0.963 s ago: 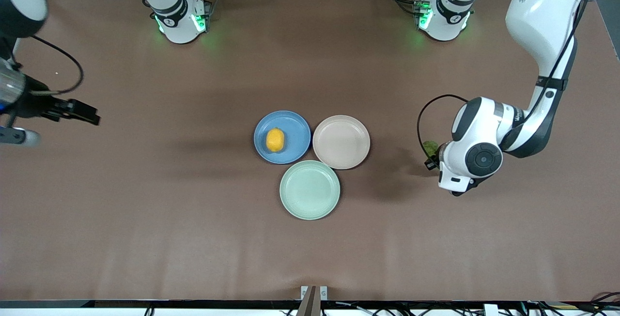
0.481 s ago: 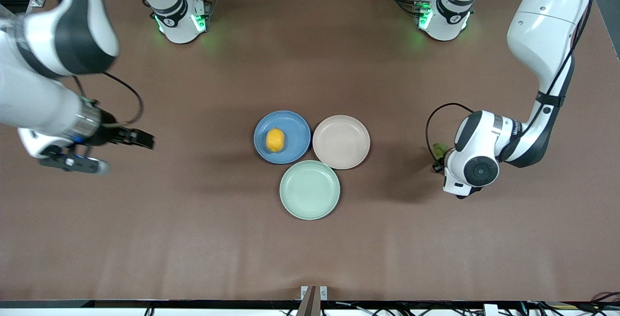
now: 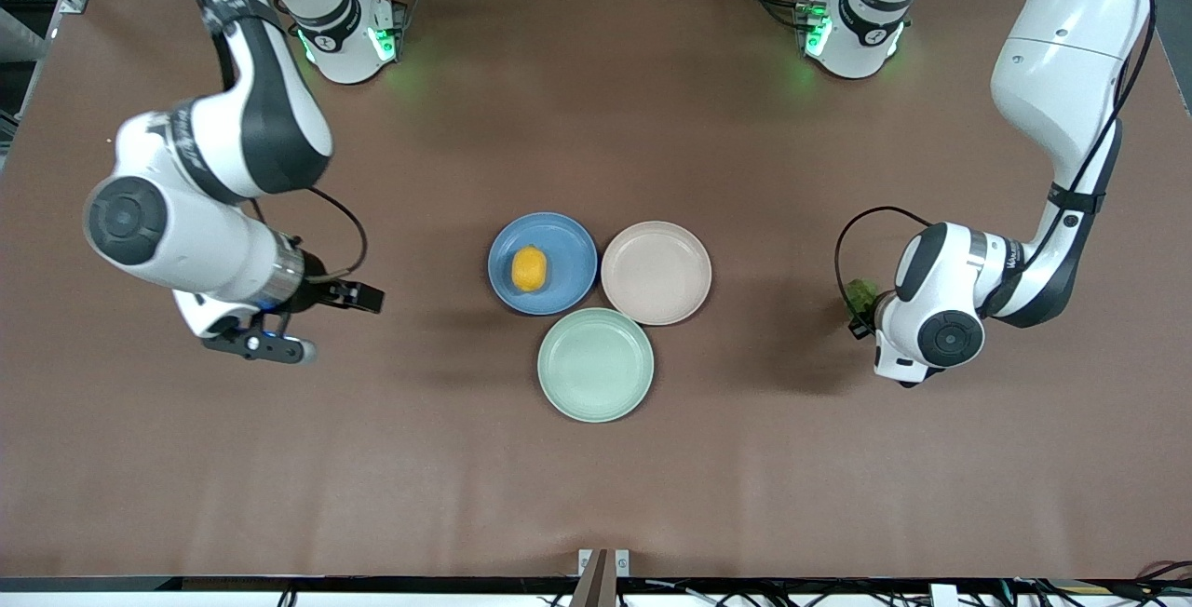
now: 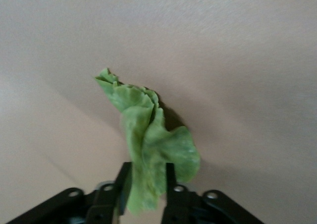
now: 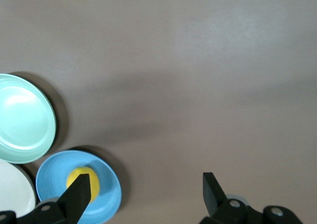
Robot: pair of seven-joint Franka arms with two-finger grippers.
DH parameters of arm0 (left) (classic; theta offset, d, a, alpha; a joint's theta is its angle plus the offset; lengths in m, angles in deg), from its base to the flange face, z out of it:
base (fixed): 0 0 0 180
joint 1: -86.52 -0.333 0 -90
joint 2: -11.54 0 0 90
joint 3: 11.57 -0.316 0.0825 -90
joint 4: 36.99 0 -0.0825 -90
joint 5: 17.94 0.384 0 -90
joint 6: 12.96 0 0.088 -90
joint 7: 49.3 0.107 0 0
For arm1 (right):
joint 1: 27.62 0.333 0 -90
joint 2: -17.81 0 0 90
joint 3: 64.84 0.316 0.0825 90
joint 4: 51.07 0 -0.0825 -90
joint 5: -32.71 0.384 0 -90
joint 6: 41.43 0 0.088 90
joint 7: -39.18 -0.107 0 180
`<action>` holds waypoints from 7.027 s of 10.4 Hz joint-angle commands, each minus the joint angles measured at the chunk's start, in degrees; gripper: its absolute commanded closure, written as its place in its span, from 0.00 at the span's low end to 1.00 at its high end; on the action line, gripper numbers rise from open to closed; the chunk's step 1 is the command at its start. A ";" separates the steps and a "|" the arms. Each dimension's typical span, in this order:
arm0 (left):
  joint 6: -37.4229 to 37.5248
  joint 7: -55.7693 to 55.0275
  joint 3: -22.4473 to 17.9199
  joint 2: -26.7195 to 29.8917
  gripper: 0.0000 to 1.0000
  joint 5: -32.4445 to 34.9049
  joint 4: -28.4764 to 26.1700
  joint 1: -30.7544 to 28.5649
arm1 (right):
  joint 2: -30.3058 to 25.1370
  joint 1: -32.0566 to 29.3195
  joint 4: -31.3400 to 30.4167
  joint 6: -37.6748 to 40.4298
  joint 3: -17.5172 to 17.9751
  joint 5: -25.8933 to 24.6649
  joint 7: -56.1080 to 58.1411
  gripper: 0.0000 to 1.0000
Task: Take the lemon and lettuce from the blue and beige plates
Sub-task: 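Lower the lettuce to the table while the right gripper reaches the lemon, then release the lettuce and raise the left gripper while the right gripper grasps the lemon, then lift the lemon off the blue plate and carry it away with the right gripper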
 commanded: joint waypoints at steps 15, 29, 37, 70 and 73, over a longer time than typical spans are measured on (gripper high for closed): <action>16.54 22.72 2.62 26.69 0.00 -7.04 6.60 -5.87 | 10.93 16.16 -10.69 -23.23 -0.28 5.93 -13.16 0.00; 17.87 30.63 2.62 34.09 0.00 -18.21 6.07 -11.32 | 11.64 24.26 -18.79 -30.99 -0.54 5.05 -17.38 0.04; 17.78 37.57 -13.61 36.46 0.00 -19.44 6.34 6.32 | 10.93 23.56 -16.61 -27.06 -0.63 4.79 -16.76 0.59; 18.13 46.98 -7.92 38.40 0.00 -16.63 6.95 4.42 | 8.65 -10.90 -21.07 -26.49 -7.14 -4.53 31.22 0.64; 18.13 46.10 -8.01 38.84 0.00 -18.75 6.95 4.42 | 10.67 -10.28 -21.61 -28.26 -6.52 -3.74 31.13 0.60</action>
